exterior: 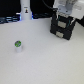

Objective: Open the kcup holder, insert the kcup into the holder, and close the kcup holder

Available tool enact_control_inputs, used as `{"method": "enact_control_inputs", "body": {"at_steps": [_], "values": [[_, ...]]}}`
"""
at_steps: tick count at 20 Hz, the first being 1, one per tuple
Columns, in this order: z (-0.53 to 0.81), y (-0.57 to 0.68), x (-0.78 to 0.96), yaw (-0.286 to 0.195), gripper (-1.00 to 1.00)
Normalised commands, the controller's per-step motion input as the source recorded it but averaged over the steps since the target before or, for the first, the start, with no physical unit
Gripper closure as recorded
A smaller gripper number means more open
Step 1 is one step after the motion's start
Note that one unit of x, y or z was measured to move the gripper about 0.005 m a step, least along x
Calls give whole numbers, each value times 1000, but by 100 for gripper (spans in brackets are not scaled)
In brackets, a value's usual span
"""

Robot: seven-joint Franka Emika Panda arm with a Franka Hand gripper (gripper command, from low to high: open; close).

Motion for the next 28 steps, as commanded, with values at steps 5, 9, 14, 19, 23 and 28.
{"method": "enact_control_inputs", "body": {"at_steps": [5,9,14,19,23,28], "values": [[-41,11,-132,0,100],[0,7,18,-1,100],[1,0,64,-5,100],[278,-41,634,-59,100],[367,-132,884,-76,100],[243,-166,910,-78,100]]}}
